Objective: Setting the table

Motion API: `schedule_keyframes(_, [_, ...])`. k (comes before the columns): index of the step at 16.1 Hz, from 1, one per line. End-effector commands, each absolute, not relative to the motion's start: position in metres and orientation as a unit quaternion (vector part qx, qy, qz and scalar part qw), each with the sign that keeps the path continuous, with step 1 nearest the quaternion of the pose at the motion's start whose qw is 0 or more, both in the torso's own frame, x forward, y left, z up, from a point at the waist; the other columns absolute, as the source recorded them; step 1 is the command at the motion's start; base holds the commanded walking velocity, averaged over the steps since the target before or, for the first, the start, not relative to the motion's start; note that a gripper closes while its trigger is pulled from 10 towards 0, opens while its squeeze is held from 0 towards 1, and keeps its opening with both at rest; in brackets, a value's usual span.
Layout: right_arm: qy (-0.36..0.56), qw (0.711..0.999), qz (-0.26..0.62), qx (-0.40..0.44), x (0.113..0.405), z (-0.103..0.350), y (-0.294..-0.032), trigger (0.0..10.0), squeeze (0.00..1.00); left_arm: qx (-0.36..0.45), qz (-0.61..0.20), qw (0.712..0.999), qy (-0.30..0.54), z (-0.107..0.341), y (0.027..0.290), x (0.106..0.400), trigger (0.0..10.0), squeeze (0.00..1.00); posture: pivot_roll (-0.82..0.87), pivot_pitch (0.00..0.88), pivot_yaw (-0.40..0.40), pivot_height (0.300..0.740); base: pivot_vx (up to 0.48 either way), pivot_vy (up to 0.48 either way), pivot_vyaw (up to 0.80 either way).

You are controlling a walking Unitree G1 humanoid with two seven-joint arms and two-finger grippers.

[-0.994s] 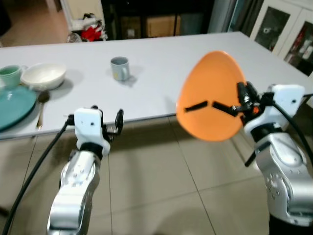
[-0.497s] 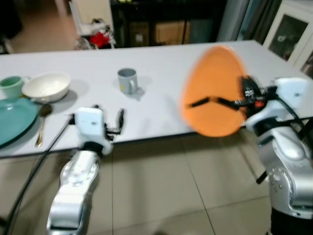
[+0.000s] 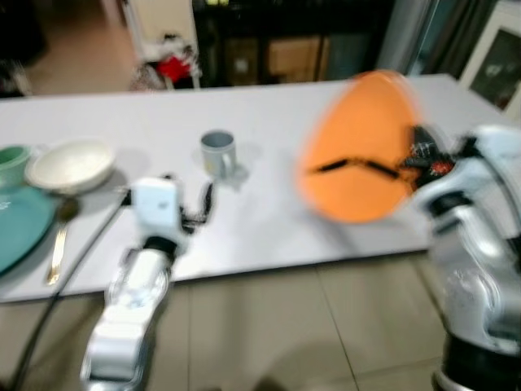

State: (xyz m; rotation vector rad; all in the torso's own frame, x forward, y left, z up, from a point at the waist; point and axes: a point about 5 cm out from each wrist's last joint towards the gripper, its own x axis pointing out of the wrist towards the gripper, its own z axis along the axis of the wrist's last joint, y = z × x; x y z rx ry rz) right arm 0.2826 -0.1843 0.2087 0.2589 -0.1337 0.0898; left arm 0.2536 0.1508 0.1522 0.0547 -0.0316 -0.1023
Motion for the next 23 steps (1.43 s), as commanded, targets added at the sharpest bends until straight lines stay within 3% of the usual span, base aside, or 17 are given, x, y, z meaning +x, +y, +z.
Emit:
schedule_keyframes(1, [-0.074,0.984,0.015,0.159,0.283,0.214,-0.199,10.0,0.0,0.028,-0.066,0.997,-0.018,0.155,0.143,0.255,10.0,0.0,-0.01,0.0,0.023,0.74,0.304,0.0,0.0])
schedule_keyframes(2, [-0.042,0.973,0.011,0.225,0.291,0.209,-0.202,10.0,0.0,0.028,-0.106,0.994,-0.006,0.152,0.135,0.254,10.0,0.0,-0.01,0.0,0.029,0.74,0.0,0.0,0.0])
schedule_keyframes(5, [-0.006,0.964,0.021,0.266,0.298,0.202,-0.2,10.0,0.0,0.03,-0.154,0.988,0.001,0.152,0.128,0.251,10.0,0.0,-0.01,0.0,0.03,0.74,0.0,0.0,0.0])
schedule_keyframes(8, [0.067,0.925,0.019,0.375,0.317,0.185,-0.202,10.0,0.0,0.047,-0.261,0.963,0.042,0.148,0.118,0.243,10.0,0.0,0.0,0.0,0.038,0.74,0.0,0.0,0.0])
schedule_keyframes(11, [0.1,0.91,0.024,0.402,0.33,0.172,-0.202,10.0,0.0,0.058,-0.295,0.951,0.068,0.143,0.122,0.234,10.0,0.0,0.01,0.0,0.041,0.74,0.0,0.0,0.0])
schedule_keyframes(14, [0.148,0.872,0.032,0.466,0.34,0.153,-0.192,10.0,0.0,0.071,-0.307,0.946,0.081,0.145,0.127,0.231,10.0,0.0,0.04,0.0,0.032,0.74,0.0,0.0,0.0])
schedule_keyframes(18, [0.2,0.855,0.041,0.477,0.346,0.124,-0.173,10.0,0.0,0.077,-0.318,0.941,0.091,0.145,0.13,0.224,10.0,0.0,0.05,0.0,0.033,0.74,0.0,0.0,0.0])
schedule_keyframes(23, [0.208,0.862,0.038,0.461,0.35,0.103,-0.161,10.0,0.0,0.081,-0.321,0.938,0.098,0.144,0.129,0.221,10.0,0.0,0.06,0.0,0.031,0.74,0.0,0.0,0.0])
